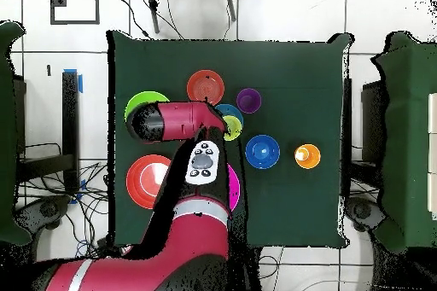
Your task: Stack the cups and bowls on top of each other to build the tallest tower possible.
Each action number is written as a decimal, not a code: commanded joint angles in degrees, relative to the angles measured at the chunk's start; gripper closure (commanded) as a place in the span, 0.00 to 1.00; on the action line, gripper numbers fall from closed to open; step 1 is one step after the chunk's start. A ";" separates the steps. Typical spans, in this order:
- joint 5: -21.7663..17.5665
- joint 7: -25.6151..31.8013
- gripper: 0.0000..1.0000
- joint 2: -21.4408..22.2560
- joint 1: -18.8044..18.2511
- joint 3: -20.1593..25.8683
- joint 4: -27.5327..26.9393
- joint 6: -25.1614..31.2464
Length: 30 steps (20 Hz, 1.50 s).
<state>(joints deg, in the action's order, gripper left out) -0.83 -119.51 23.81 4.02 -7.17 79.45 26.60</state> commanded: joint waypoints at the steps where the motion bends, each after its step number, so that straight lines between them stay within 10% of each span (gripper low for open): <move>1: 3.71 -18.52 0.00 0.47 4.99 -7.25 -0.30 6.79; 9: 10.85 -27.25 0.00 -4.29 9.25 -14.51 -0.14 6.83; 30: 11.23 -26.67 0.00 -6.99 9.84 -15.62 -2.83 7.80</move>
<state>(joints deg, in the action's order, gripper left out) 9.02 -138.08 20.09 14.08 -25.91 79.39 27.54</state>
